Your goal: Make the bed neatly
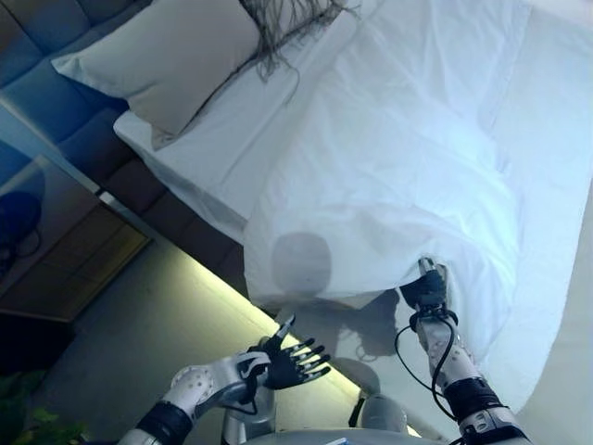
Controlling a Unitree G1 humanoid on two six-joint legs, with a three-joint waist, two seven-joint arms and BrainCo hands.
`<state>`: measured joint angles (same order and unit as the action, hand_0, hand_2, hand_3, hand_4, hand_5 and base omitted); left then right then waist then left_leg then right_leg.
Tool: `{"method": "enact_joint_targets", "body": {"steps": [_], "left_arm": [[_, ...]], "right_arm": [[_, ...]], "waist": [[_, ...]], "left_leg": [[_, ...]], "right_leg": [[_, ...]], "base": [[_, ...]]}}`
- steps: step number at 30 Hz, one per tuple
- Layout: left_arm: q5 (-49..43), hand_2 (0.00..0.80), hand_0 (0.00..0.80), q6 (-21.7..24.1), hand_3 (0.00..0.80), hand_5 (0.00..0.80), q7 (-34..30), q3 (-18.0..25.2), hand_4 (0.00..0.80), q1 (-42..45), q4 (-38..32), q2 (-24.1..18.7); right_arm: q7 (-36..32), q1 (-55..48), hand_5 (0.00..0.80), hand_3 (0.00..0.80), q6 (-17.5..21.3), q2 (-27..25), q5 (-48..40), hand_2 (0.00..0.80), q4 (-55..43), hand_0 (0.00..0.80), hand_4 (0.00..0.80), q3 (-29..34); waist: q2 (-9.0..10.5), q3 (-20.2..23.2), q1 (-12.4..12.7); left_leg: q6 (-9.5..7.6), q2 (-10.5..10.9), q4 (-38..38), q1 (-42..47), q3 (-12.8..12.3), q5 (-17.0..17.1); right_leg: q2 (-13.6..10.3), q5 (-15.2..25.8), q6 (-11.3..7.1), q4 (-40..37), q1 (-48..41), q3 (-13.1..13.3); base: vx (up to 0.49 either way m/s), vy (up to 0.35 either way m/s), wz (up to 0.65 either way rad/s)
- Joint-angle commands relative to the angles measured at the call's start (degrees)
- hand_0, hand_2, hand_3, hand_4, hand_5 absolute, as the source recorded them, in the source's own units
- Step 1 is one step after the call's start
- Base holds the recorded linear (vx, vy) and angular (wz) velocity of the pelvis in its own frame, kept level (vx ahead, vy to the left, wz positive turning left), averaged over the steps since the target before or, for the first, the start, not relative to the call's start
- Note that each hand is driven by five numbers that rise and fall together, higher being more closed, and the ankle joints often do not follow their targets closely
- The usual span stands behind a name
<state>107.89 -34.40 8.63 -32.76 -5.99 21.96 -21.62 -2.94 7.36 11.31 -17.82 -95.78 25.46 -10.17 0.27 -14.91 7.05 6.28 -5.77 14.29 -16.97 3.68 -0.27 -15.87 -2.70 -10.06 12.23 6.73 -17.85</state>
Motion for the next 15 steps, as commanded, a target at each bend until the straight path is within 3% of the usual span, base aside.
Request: {"method": "enact_joint_targets", "body": {"steps": [1, 7, 15], "left_arm": [[5.11, 0.0, 0.0, 8.76, 0.0, 0.0, -1.95, -1.85, 0.0, -5.53, 2.41, 4.37], [5.11, 0.0, 0.0, 19.46, 0.0, 0.0, -2.57, -2.51, 0.0, -11.72, 7.53, 13.11], [5.11, 0.0, 0.0, 25.91, 0.0, 0.0, -0.06, -2.4, 0.0, -15.92, 9.95, 17.5]], "right_arm": [[-4.87, 7.17, 0.8, 0.8, 3.72, 0.33, -3.22, 0.8, -3.28, 0.8, 0.8, 0.85], [-4.06, 12.36, 0.8, 0.8, 6.11, 1.74, -2.95, 0.8, -3.71, 0.8, 0.8, 0.13], [-0.77, 17.88, 0.8, 0.8, 5.46, 1.12, 0.26, 0.8, -6.01, 0.8, 0.8, 1.82]], "waist": [[3.3, -2.11, -0.13], [4.9, -4.64, -1.77], [4.91, -5.24, -3.08]], "left_leg": [[1.77, -5.94, 2.45, -0.65, 1.11, -0.67], [1.83, -5.66, 3.67, -6.73, -0.65, 1.69], [1.43, -4.87, 1.91, -10.9, -2.07, 4.56]], "right_leg": [[-4.75, 11.12, -4.94, -3.32, 3.85, 2.81], [-4.92, 12.82, -4.94, -2.19, 8.42, 2.21], [-4.72, 13.97, -4.79, -1.24, 13.96, 3.28]], "base": [[-0.138, -0.117, 0.04], [-0.108, -0.053, 0.03], [-0.072, 0.049, 0.02]]}}
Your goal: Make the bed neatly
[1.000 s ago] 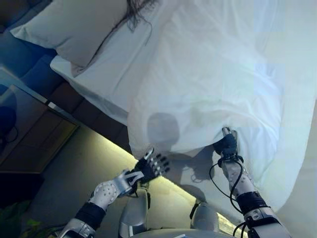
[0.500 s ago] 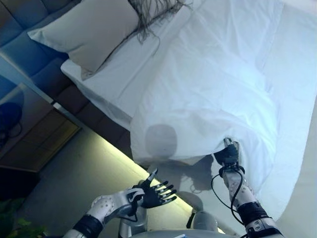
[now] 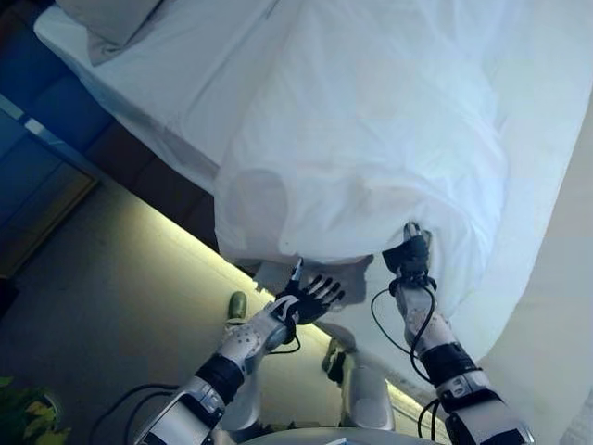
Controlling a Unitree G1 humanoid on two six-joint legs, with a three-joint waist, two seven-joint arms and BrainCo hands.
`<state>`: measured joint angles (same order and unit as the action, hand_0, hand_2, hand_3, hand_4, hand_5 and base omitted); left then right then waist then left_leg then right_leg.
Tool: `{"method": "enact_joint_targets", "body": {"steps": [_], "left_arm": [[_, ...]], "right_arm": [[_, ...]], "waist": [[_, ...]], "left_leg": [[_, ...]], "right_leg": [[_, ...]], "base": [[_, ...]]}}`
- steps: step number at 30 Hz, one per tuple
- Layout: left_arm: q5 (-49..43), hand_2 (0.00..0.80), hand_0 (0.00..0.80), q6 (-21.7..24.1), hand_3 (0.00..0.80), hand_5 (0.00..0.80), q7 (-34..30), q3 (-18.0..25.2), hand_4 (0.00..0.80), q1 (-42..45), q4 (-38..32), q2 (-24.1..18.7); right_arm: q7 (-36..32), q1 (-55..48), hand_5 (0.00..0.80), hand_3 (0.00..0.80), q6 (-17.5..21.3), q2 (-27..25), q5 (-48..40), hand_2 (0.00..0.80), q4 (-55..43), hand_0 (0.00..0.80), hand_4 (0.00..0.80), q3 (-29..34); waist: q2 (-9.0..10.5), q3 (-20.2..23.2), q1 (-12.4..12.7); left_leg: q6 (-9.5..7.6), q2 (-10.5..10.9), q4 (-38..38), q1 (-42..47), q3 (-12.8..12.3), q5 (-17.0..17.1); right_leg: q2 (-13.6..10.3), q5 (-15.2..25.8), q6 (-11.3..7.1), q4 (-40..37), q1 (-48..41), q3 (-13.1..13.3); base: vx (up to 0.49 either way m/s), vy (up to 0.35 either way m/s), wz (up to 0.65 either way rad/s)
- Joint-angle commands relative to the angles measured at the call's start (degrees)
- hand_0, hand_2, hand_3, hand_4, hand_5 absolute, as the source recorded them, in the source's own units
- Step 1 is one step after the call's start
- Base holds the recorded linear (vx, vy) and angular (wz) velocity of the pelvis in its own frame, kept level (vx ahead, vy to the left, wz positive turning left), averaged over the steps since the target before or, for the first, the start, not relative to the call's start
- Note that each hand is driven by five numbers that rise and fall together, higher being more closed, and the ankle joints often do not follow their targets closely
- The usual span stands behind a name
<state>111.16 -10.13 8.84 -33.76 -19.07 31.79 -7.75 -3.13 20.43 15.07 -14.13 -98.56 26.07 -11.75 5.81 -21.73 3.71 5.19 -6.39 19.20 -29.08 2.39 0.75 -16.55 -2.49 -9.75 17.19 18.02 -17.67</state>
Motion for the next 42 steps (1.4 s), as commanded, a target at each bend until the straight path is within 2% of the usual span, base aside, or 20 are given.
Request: {"method": "enact_joint_targets", "body": {"steps": [1, 7, 16, 23, 28, 32, 33, 38, 42], "left_arm": [[1.84, 0.0, 0.0, 2.17, 0.0, 0.0, -0.48, -0.93, 0.0, -3.47, 0.37, 3.85], [1.84, 0.0, 0.0, 7.18, 0.0, 0.0, -2.33, 2.0, 0.0, -8.03, 0.69, 6.69], [1.84, 0.0, 0.0, 12.92, 0.0, 0.0, -5.27, 5.32, 0.0, -14.89, 1.88, 7.2], [1.84, 0.0, 0.0, 14.91, 0.0, 0.0, -6.98, 8.51, 0.0, -20.44, 2.89, 6.52], [1.84, 0.0, 0.0, 14.32, 0.0, 0.0, -7.48, 9.99, 0.0, -24.23, 4.78, 5.66], [1.84, 0.0, 0.0, 13.91, 0.0, 0.0, -8.54, 10.38, 0.0, -26.52, 5.87, 4.68], [1.84, 0.794, 0.794, 14.08, 0.794, 0.794, -8.67, 10.46, 0.794, -26.73, 5.94, 4.66], [1.65, 0.8, 0.8, 14.65, 0.8, 0.8, -8.05, 10.72, 0.8, -26.71, 6.28, 4.6], [-2.29, 0.8, 0.8, 14.84, 0.8, 0.8, -6.91, 10.85, 0.8, -24.34, 4.77, 4.49]], "right_arm": [[-0.38, 5.08, 0.8, 0.8, 1.61, -2.46, 3.38, 0.8, -6.85, 0.8, 0.8, 3.39], [-0.33, 6.92, 0.8, 0.8, 0.34, -2.07, 4.66, 0.8, -7.04, 0.8, 0.8, 3.42], [1.28, 8.69, 0.8, 0.8, -1.44, -1.47, 6.28, 0.8, -7.69, 0.8, 0.8, 2.32], [1.89, 10.96, 0.8, 0.8, -3.32, -1.7, 7.37, 0.8, -6.33, 0.8, 0.8, 1.16], [2.48, 12.04, 0.8, 0.8, -3.99, -2.44, 7.62, 0.8, -5.92, 0.8, 0.8, 0.25], [2.5, 12.83, 0.8, 0.8, -4.37, -2.77, 7.6, 0.8, -5.11, 0.8, 0.8, -0.33], [2.42, 13.07, 0.8, 0.8, -4.54, -2.82, 7.58, 0.8, -4.83, 0.8, 0.8, -0.38], [3.07, 13.43, 0.8, 0.8, -4.97, -2.8, 8.04, 0.8, -4.47, 0.8, 0.8, -0.99], [4.01, 11.18, 0.8, 0.8, -4.11, -2.12, 9.07, 0.8, -5.35, 0.8, 0.8, -1.39]], "waist": [[-0.65, 1.7, 0.12], [-1.57, 1.71, -1.37], [-2.27, 2.17, -3.63], [-3.27, 2.55, -5.27], [-4.1, 2.92, -6.32], [-4.77, 3.21, -6.86], [-4.89, 3.25, -6.96], [-5.44, 3.39, -7.13], [-5.61, 3.59, -6.82]], "left_leg": [[2.48, -4.22, -3.13, 1.04, -1.01, 3.68], [2.2, -3.76, -3.75, 0.35, -2.32, 4.27], [2.29, -4.09, -4.86, 1.1, -4.61, 5.04], [2.45, -4.37, -5.37, 2.1, -6.27, 5.29], [2.59, -4.81, -6.68, 3.33, -8.83, 6.01], [2.63, -4.65, -6.89, 3.92, -9.52, 6.01], [2.67, -4.7, -6.88, 4.02, -9.59, 5.98], [2.63, -4.48, -7.21, 5.09, -9.77, 5.75], [2.64, -4.45, -7.32, 5.96, -9.58, 5.46]], "right_leg": [[-4.02, 13.79, -5.03, -6.14, 2.99, 3.29], [-4.14, 13.64, -4.67, -5.6, 4.58, 4.18], [-4.15, 13.11, -4.26, -5.36, 5.13, 5.62], [-4.01, 12.05, -3.77, -4.51, 5.58, 6.77], [-4.44, 11.34, -3.45, -3.95, 5.31, 6.77], [-4.73, 11.06, -3.32, -3.6, 5.25, 7.06], [-4.72, 11.02, -3.32, -3.58, 5.27, 7.16], [-4.69, 10.7, -3.17, -3.58, 4.7, 7.46], [-4.8, 10.73, -3.24, -4.24, 3.55, 7.13]], "base": [[-0.03, 0.07, -0.05], [-0.026, 0.098, -0.1], [0.002, 0.09, -0.09], [0.002, 0.107, -0.08], [0.008, 0.103, -0.1], [0.009, 0.091, 0.0], [0.005, 0.078, -0.09], [0.005, 0.056, -0.06], [0.0, 0.0, 0.0]]}}
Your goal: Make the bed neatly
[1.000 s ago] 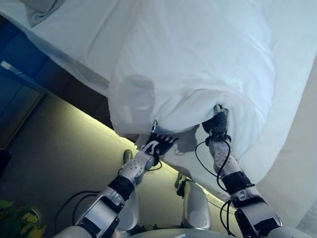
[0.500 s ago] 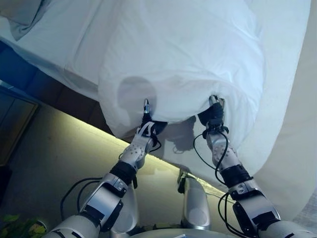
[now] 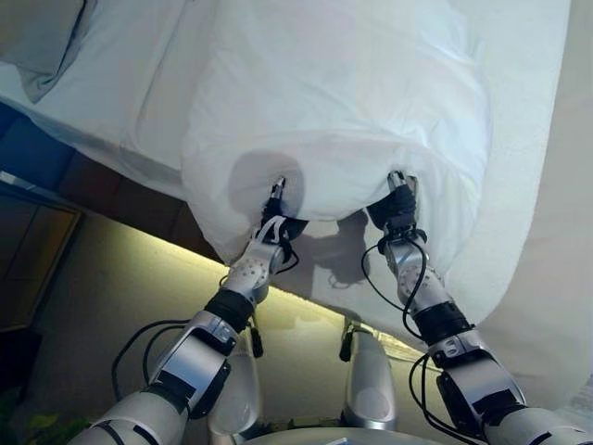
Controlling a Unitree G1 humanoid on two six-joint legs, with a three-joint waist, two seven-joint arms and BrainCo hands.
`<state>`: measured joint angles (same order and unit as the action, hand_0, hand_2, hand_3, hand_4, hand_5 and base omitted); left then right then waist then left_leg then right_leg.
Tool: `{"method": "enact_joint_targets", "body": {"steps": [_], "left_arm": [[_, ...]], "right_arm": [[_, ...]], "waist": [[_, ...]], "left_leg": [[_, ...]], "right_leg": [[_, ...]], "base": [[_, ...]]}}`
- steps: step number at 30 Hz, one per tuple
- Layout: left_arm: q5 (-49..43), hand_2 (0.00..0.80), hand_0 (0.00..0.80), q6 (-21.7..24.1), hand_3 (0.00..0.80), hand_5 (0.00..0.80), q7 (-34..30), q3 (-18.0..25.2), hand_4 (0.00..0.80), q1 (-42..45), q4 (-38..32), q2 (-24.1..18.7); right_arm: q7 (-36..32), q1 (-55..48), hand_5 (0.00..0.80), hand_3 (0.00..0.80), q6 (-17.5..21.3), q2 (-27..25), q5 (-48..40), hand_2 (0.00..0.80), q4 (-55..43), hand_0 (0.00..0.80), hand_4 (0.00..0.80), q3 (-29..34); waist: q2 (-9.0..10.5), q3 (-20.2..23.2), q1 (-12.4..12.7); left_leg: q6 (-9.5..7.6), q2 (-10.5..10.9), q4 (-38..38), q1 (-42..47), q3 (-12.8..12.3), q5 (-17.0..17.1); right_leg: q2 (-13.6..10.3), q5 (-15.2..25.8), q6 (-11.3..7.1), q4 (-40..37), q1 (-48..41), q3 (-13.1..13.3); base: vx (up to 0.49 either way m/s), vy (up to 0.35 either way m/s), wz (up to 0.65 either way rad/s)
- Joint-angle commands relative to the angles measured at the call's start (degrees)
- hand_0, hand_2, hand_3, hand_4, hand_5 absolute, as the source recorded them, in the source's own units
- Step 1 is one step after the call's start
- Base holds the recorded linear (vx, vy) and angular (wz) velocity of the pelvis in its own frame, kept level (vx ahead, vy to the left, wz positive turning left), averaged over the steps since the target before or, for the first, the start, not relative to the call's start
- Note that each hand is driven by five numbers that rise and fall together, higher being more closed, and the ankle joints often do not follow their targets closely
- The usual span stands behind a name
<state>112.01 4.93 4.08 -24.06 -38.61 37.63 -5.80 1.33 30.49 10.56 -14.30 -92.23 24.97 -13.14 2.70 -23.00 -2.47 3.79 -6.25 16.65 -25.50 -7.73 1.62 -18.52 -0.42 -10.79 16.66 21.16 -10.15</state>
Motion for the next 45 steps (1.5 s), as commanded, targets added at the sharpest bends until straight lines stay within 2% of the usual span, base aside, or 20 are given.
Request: {"method": "enact_joint_targets", "body": {"steps": [1, 8, 12, 14, 16, 17, 18, 19, 21, 24, 26, 28, 34, 41, 42, 43, 44, 45], "left_arm": [[-4.45, 0.8, 0.8, 0.15, 0.8, 0.8, -1.7, 1.02, 0.8, -3.74, -1.72, 2.68], [-13.17, 0.8, 0.8, 0.1, 0.8, 0.8, -0.38, 2.02, 0.8, 1.04, -5.19, 1.36], [-18.64, 0.8, 0.8, 0.16, 0.8, 0.8, -1.1, 4.58, 0.8, 5.34, -7.91, -0.66], [-21.61, 0.8, 0.8, -0.35, 0.8, 0.8, -1.02, 6.43, 0.8, 7.99, -9.86, -2.05], [-24.67, 0.8, 0.8, -1.32, 0.8, 0.8, -1.93, 9.1, 0.8, 10.62, -10.31, -3.2], [-25.01, 0.8, 0.8, -1.49, 0.8, 0.8, -2.39, 9.89, 0.8, 11.34, -10.18, -3.58], [-25.07, 0.8, 0.8, -1.79, 0.8, 0.8, -3.49, 11.19, 0.8, 12.35, -9.84, -4.17], [-24.44, 0.8, 0.8, -2.08, 0.8, 0.8, -4.36, 12.22, 0.8, 12.91, -9.48, -4.45], [-23.12, 0.8, 0.8, -1.97, 0.8, 0.8, -5.96, 13.47, 0.8, 13.82, -8.96, -4.55], [-21.15, 0.8, 0.8, -2.75, 0.8, 0.8, -7.8, 14.62, 0.8, 14.41, -8.94, -4.9], [-20.66, 0.8, 0.8, -3.31, 0.8, 0.8, -8.8, 15.11, 0.8, 14.71, -9.15, -4.89], [-19.51, 0.8, 0.8, -4.16, 0.8, 0.8, -9.65, 15.29, 0.8, 15.22, -9.77, -4.73], [-16.61, 0.8, 0.8, -5.17, 0.8, 0.8, -10.24, 15.97, 0.8, 17.46, -13.74, -5.22], [-13.41, 0.8, 0.8, -6.23, 0.8, 0.8, -10.5, 16.64, 0.8, 20.35, -16.25, -6.0], [-12.94, 0.8, 0.8, -6.41, 0.8, 0.8, -10.56, 16.62, 0.8, 20.68, -16.26, -6.02], [-12.55, 0.8, 0.8, -6.52, 0.8, 0.8, -10.69, 16.47, 0.8, 20.86, -16.15, -6.05], [-12.18, 0.8, 0.8, -6.77, 0.8, 0.8, -10.87, 16.31, 0.8, 20.96, -16.02, -6.24], [-12.13, 0.8, 0.8, -6.94, 0.8, 0.8, -10.79, 16.24, 0.8, 20.91, -16.05, -6.27]], "right_arm": [[-0.19, 0.07, 0.8, 0.8, 0.74, -1.54, 3.1, 0.8, -4.42, 0.8, 0.8, -0.2], [-3.12, -7.83, 0.8, 0.8, 2.81, 0.23, 1.44, 0.8, -2.05, 0.8, 0.8, 0.35], [-8.01, -13.07, 0.8, 0.8, 3.44, 0.82, -1.34, 0.8, 6.23, 0.8, 0.8, 1.67], [-12.22, -15.45, 0.8, 0.8, 2.55, 0.6, -5.15, 0.8, 11.24, 0.8, 0.8, 3.08], [-22.17, -17.43, 0.8, 0.8, -2.97, 0.1, -12.34, 0.8, 20.03, 0.8, 0.8, 6.81], [-25.54, -17.75, 0.515, 0.515, -5.69, -0.19, -15.43, 0.515, 22.94, 0.515, 0.515, 8.3], [-29.94, -18.1, 0.0, 0.0, -10.47, -0.77, -19.43, 0.0, 26.99, 0.0, 0.0, 10.71], [-32.39, -18.05, 0.0, 0.0, -13.89, -1.25, -20.77, 0.0, 30.54, 0.0, 0.0, 13.16], [-35.55, -17.15, 0.0, 0.0, -17.33, -2.43, -20.77, 0.0, 35.75, 0.0, 0.0, 17.64], [-38.71, -15.7, 0.0, 0.0, -21.75, -5.16, -20.77, 0.0, 42.1, 0.0, 0.0, 24.08], [-38.78, -14.6, 0.0, 0.0, -23.37, -7.13, -20.77, 0.0, 44.43, 0.0, 0.0, 27.45], [-38.03, -13.37, 0.0, 0.0, -23.92, -9.38, -20.77, 0.0, 45.51, 0.0, 0.0, 29.41], [-35.95, -9.98, 0.0, 0.0, -22.01, -14.11, -20.77, 0.0, 45.7, 0.0, 0.0, 33.97], [-33.66, -8.59, 0.0, 0.0, -20.87, -22.74, -20.77, 0.0, 45.88, 0.0, 0.0, 37.41], [-33.45, -8.67, 0.273, 0.273, -21.15, -24.11, -20.77, 0.273, 46.33, 0.273, 0.273, 37.95], [-33.29, -8.65, 0.762, 0.762, -21.52, -25.28, -20.77, 0.762, 46.85, 0.762, 0.762, 38.27], [-32.94, -8.47, 0.8, 0.8, -21.7, -26.72, -20.77, 0.8, 47.28, 0.8, 0.8, 38.42], [-32.89, -8.37, 0.8, 0.8, -22.02, -27.82, -20.77, 0.8, 47.44, 0.8, 0.8, 38.26]], "waist": [[-2.57, 4.89, -0.53], [-2.62, 5.65, 0.27], [-3.53, 5.42, 1.0], [-3.99, 5.24, 1.44], [-4.64, 4.93, 1.96], [-4.88, 4.95, 2.05], [-5.39, 4.9, 2.07], [-5.97, 4.95, 1.99], [-7.35, 5.02, 1.6], [-9.38, 4.94, 1.14], [-10.8, 4.78, 0.75], [-12.25, 4.47, 0.41], [-16.13, 3.65, -0.08], [-19.28, 2.87, -0.45], [-19.5, 2.78, -0.52], [-19.67, 2.77, -0.5], [-19.78, 2.77, -0.41], [-19.84, 2.72, -0.33]], "left_leg": [[4.01, -4.52, -4.6, 2.63, 0.65, 4.45], [3.82, -4.12, -4.35, 3.83, 1.22, 3.91], [3.64, -3.87, -3.92, 4.55, 1.45, 3.31], [3.48, -3.7, -3.78, 4.98, 1.45, 2.88], [3.45, -3.54, -3.25, 5.12, 1.54, 2.1], [3.4, -3.46, -3.49, 5.05, 1.47, 2.33], [3.52, -3.42, -3.55, 5.39, 1.32, 1.92], [3.6, -3.31, -3.76, 5.58, 1.09, 1.87], [3.61, -2.85, -4.58, 6.02, 0.54, 2.21], [3.82, -2.17, -5.21, 6.33, -0.16, 2.18], [4.01, -1.78, -5.28, 6.3, -0.54, 2.18], [4.15, -1.29, -5.05, 6.26, -0.92, 2.12], [4.31, 0.57, -5.47, 6.05, -2.15, 2.4], [4.75, 2.21, -6.63, 6.46, -2.62, 3.17], [4.78, 2.31, -6.84, 6.54, -2.7, 3.33], [4.8, 2.39, -7.03, 6.62, -2.74, 3.44], [4.85, 2.43, -7.23, 6.66, -2.77, 3.56], [4.86, 2.5, -7.38, 6.74, -2.66, 3.66]], "right_leg": [[-2.88, 8.65, -2.19, -3.75, 0.03, -0.48], [-3.46, 8.68, -2.23, -4.03, -1.62, -0.95], [-3.93, 8.49, -2.28, -3.37, -1.99, -1.2], [-4.18, 8.38, -2.29, -3.09, -2.12, -1.16], [-4.41, 7.55, -2.29, -2.24, -2.03, -0.78], [-4.51, 7.71, -2.3, -2.37, -1.86, -0.72], [-4.62, 7.1, -2.44, -2.06, -1.91, -0.52], [-4.79, 6.87, -2.51, -1.99, -1.8, -0.35], [-5.13, 6.98, -2.49, -2.27, -1.53, 0.07], [-5.82, 6.61, -2.63, -1.95, -0.72, 0.89], [-6.32, 6.43, -2.69, -1.61, 0.05, 1.53], [-6.8, 6.1, -2.74, -0.95, 0.85, 2.29], [-8.12, 5.79, -2.94, -0.57, 2.18, 3.53], [-9.61, 5.61, -3.17, -0.37, 2.56, 4.23], [-9.69, 5.59, -3.21, -0.43, 2.54, 4.31], [-9.74, 5.59, -3.24, -0.52, 2.48, 4.33], [-9.81, 5.58, -3.29, -0.7, 2.34, 4.26], [-9.79, 5.59, -3.3, -0.87, 2.17, 4.26]], "base": [[0.0, 0.0, 0.0], [0.031, -0.001, 0.01], [0.0, 0.025, -0.01], [0.003, 0.038, -0.03], [-0.001, 0.039, -0.03], [0.004, 0.071, -0.03], [0.001, 0.112, -0.03], [-0.001, 0.146, -0.08], [-0.01, 0.195, -0.12], [-0.013, 0.181, -0.06], [-0.018, 0.168, -0.08], [-0.012, 0.166, -0.07], [-0.021, 0.123, -0.04], [0.005, 0.106, -0.03], [0.009, 0.077, 0.01], [0.005, 0.044, 0.03], [0.0, 0.0, 0.0], [0.0, 0.0, 0.0]]}}
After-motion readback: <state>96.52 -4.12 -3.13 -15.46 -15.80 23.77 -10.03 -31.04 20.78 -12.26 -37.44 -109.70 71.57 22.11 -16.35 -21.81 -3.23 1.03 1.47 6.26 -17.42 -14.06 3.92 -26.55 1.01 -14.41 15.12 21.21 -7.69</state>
